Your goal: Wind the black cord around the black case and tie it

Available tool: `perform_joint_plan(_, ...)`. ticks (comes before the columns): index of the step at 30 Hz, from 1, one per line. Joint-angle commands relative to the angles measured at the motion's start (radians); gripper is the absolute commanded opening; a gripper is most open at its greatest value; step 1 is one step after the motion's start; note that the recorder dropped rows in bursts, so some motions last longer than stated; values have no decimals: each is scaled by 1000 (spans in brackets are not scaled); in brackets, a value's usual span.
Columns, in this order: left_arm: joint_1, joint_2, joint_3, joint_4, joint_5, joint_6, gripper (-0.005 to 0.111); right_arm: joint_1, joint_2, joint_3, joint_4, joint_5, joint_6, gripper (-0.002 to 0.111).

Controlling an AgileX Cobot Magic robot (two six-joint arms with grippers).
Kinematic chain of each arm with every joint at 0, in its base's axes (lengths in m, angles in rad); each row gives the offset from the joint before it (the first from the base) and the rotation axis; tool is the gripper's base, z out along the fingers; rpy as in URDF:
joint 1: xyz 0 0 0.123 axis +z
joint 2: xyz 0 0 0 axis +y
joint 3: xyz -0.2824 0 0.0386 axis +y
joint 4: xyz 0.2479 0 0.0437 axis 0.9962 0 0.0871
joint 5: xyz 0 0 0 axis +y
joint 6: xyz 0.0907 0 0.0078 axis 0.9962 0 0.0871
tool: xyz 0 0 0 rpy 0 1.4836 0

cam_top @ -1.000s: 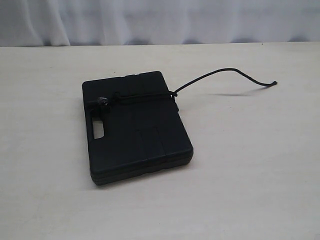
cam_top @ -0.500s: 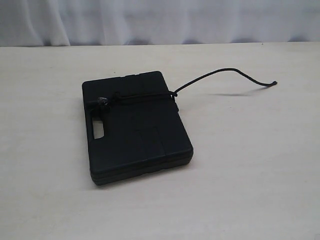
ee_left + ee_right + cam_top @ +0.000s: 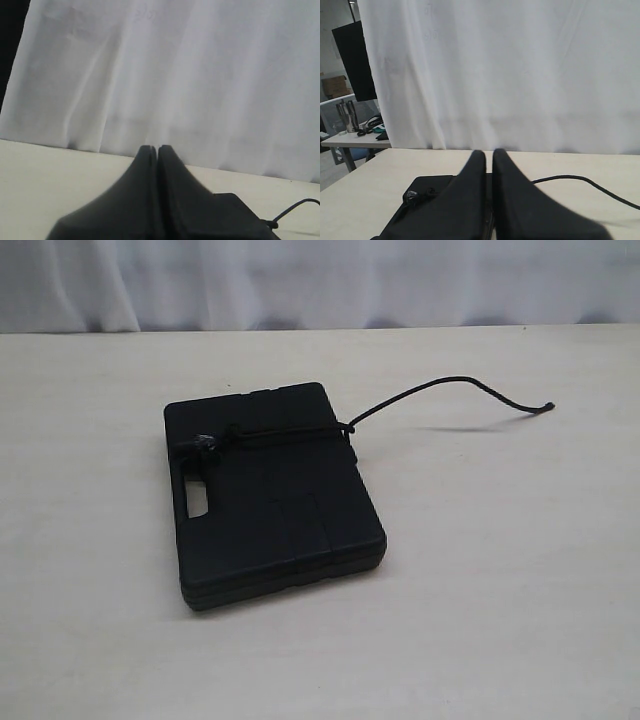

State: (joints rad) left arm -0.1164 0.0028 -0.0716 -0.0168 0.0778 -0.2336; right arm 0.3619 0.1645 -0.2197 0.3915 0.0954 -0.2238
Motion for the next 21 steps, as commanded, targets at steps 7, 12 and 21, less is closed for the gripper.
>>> perform_joint_plan(7, 4, -3, 72, 67, -108, 1, 0, 2, -8, 5, -3, 6, 2, 4)
perform_joint_plan(12, 22, -3, 72, 65, -51, 1, 0, 2, -8, 5, -3, 6, 2, 4)
perform_joint_plan(21, 35, -3, 72, 67, 206, 72, 0, 2, -8, 5, -3, 6, 2, 4)
